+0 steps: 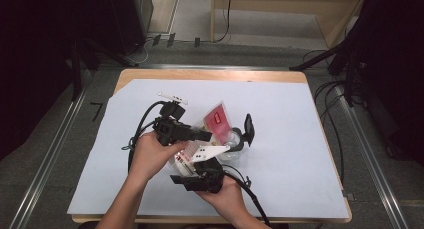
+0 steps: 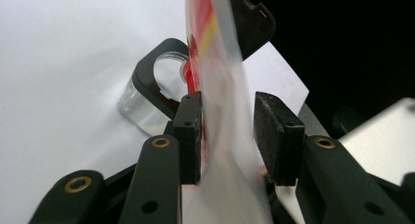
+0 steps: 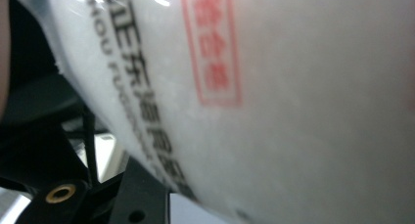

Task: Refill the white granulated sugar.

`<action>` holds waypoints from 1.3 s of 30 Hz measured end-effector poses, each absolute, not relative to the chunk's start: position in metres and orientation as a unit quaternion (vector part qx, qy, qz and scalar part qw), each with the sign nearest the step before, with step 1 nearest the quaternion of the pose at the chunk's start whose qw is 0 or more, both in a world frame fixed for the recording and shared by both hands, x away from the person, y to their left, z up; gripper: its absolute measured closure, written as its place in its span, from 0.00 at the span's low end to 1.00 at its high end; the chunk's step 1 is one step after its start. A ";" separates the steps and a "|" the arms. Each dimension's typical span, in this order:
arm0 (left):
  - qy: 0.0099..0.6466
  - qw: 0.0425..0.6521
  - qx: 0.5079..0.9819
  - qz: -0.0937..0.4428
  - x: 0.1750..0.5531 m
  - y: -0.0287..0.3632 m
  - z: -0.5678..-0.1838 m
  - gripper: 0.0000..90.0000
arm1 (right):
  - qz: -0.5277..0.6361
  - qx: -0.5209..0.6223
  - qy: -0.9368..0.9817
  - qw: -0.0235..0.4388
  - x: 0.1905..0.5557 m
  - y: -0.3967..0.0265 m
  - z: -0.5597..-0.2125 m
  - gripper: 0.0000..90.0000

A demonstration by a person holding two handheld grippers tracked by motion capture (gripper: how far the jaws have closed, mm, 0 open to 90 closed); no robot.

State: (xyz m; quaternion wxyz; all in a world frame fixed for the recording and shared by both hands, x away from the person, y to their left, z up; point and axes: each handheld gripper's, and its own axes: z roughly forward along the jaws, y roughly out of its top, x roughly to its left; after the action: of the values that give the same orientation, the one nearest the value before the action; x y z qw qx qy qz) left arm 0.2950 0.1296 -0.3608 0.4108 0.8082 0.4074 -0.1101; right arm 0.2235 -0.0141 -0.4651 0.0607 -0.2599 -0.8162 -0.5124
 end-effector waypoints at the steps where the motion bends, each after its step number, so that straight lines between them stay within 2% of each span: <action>1: 0.411 0.417 0.803 -0.110 0.294 0.129 -0.361 0.71 | -0.516 -0.264 -0.812 0.066 0.225 -0.016 -0.464 0.68; 4: 0.412 0.406 0.810 -0.098 0.291 0.129 -0.359 0.76 | -0.520 -0.265 -0.809 0.070 0.226 -0.018 -0.462 0.68; 6: 0.408 0.395 0.819 -0.086 0.289 0.128 -0.358 0.86 | -0.524 -0.262 -0.807 0.074 0.226 -0.018 -0.462 0.68; 9: 0.413 0.393 0.818 -0.076 0.288 0.128 -0.356 0.91 | -0.518 -0.254 -0.814 0.064 0.224 -0.014 -0.461 0.67; 14: 0.416 0.407 0.810 -0.075 0.287 0.128 -0.353 0.91 | -0.511 -0.244 -0.823 0.050 0.225 -0.011 -0.458 0.62; 19: 0.417 0.414 0.806 -0.073 0.287 0.126 -0.351 0.91 | -0.506 -0.239 -0.828 0.033 0.226 -0.009 -0.457 0.67; 29: 0.413 0.425 0.802 -0.072 0.285 0.124 -0.349 0.77 | -0.534 -0.252 -0.803 0.083 0.228 -0.014 -0.453 0.68; 31: 0.412 0.426 0.802 -0.069 0.284 0.124 -0.348 0.78 | -0.537 -0.251 -0.801 0.086 0.229 -0.015 -0.451 0.68; 35: 0.410 0.411 0.813 -0.046 0.282 0.123 -0.344 0.90 | -0.530 -0.245 -0.809 0.072 0.227 -0.013 -0.450 0.67; 39: 0.413 0.411 0.811 -0.047 0.283 0.121 -0.341 0.93 | -0.529 -0.239 -0.811 0.073 0.226 -0.011 -0.449 0.64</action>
State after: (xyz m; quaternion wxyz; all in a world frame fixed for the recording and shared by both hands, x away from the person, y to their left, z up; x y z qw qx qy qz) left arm 0.2830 0.1214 -0.3414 0.4111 0.8112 0.4132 -0.0472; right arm 0.2264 -0.0110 -0.4485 0.0732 -0.2395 -0.8108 -0.5290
